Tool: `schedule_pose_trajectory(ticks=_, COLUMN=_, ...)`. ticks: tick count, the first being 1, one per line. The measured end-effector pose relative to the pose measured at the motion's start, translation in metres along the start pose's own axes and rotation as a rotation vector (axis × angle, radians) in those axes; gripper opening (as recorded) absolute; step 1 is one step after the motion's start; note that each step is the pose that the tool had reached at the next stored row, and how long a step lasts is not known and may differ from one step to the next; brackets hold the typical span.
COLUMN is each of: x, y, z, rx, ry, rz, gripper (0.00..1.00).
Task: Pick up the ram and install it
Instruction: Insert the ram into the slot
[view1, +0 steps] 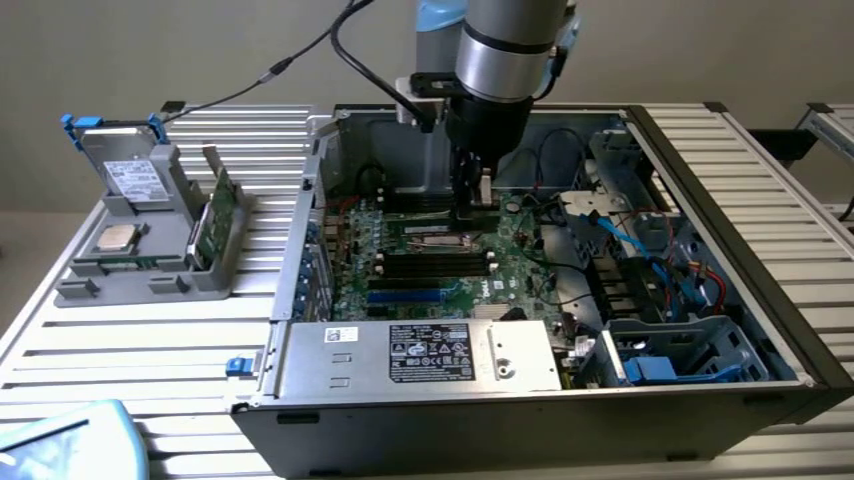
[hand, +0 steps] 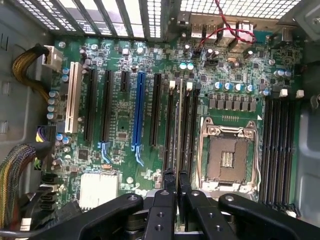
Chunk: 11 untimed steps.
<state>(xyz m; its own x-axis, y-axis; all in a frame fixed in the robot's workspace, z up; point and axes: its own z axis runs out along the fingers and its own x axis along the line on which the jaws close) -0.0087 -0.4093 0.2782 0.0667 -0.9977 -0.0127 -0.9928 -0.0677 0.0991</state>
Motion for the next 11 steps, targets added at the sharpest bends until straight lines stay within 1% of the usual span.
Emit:
schedule_pose_trajectory(ticks=3, x=-0.003, y=-0.0005, z=0.0055, rx=0.0000, ry=0.0000, rz=0.000, gripper=0.14)
schedule_pose_trajectory(ticks=6, x=-0.004, y=-0.0009, z=0.0108, rx=-0.0003, ry=0.0005, rz=0.000, gripper=0.14)
schedule_pose_trajectory(ticks=8, x=-0.004, y=-0.0011, z=0.0129, rx=-0.0033, ry=0.0022, rz=0.000, gripper=0.14)
schedule_pose_trajectory(ticks=9, x=-0.004, y=-0.0011, z=0.0135, rx=-0.0086, ry=0.0032, rz=0.000, gripper=0.14)
schedule_pose_trajectory(ticks=11, x=-0.004, y=-0.0012, z=0.0144, rx=-0.0230, ry=0.0052, rz=0.000, gripper=0.14)
